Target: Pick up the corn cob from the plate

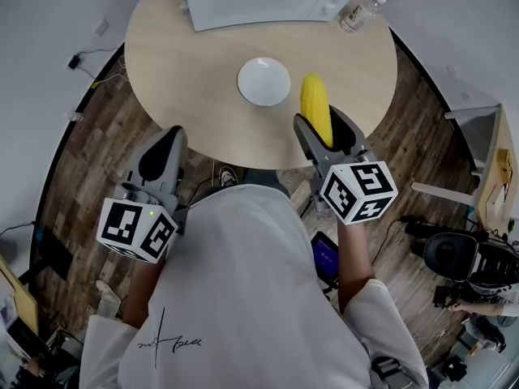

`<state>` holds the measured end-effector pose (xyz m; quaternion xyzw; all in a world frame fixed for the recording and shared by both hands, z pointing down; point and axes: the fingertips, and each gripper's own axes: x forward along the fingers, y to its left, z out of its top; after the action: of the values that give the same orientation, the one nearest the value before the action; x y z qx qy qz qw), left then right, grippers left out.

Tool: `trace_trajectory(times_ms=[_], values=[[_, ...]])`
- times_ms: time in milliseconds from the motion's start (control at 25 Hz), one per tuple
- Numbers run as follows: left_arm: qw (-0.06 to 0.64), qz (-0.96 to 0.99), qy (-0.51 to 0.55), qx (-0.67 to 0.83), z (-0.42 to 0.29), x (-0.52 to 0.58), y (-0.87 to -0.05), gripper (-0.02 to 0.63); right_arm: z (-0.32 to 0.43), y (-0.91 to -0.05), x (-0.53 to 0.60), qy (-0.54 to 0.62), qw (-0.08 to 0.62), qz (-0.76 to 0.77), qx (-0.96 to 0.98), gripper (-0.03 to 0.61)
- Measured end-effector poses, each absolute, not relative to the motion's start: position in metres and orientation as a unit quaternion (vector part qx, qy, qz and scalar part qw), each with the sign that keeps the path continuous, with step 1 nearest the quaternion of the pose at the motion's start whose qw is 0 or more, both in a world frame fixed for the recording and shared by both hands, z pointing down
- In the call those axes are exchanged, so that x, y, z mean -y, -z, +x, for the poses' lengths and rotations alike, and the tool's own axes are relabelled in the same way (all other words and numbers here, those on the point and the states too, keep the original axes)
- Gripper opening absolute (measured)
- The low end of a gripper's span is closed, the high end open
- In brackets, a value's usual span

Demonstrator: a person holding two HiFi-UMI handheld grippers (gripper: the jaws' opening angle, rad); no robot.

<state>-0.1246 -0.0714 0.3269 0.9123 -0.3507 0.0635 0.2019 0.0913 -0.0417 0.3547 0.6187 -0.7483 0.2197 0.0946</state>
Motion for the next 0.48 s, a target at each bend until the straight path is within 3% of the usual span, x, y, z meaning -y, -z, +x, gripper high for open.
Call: trace_trajectory(times_ms=[480], values=[[0.211,0.908,-0.065,0.356,-0.1342,0.0709,-0.332,-0.008,0.0833,-0.3532,0.0404,-0.225,0.08,0.616,0.751,0.262]])
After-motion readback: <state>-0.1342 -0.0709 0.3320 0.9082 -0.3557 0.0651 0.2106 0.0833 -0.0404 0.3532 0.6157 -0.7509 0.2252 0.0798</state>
